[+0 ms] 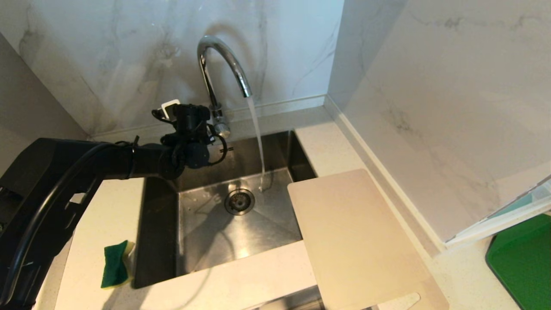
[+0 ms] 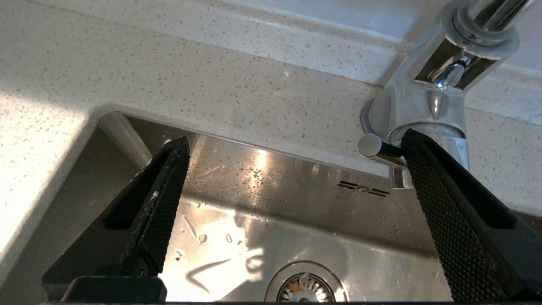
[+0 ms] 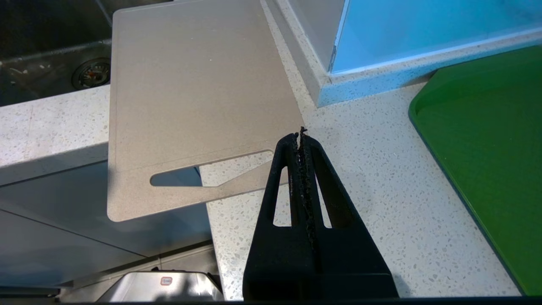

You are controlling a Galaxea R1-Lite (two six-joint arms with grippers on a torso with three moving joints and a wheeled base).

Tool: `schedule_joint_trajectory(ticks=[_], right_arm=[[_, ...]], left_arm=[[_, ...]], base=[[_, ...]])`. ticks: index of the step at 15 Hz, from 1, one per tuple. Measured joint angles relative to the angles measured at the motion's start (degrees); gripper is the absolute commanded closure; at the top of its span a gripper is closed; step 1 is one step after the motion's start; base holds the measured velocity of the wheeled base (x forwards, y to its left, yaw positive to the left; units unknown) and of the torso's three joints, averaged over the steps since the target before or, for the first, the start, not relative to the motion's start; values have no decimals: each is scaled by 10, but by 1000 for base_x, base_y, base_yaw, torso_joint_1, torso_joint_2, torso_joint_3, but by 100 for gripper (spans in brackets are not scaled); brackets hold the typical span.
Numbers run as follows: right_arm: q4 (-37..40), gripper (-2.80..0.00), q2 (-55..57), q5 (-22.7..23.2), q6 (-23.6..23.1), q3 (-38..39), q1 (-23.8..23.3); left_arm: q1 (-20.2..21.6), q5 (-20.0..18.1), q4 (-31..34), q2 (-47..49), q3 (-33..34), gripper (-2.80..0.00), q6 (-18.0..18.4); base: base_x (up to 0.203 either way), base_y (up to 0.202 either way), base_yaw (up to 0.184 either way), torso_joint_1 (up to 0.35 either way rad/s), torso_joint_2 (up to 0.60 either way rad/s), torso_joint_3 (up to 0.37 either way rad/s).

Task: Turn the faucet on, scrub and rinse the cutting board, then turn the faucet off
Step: Turn on the tap

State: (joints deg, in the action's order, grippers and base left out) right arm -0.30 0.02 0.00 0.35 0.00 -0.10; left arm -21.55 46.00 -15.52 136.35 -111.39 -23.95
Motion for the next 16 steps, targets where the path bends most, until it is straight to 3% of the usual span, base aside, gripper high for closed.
schedule_joint_trajectory(ticks=[16], right_arm=[[0, 0, 0, 0, 0, 0, 0]], left_arm=[[-13, -2, 3, -10, 15, -280, -2]], base=[[0, 0, 0, 0, 0, 0]])
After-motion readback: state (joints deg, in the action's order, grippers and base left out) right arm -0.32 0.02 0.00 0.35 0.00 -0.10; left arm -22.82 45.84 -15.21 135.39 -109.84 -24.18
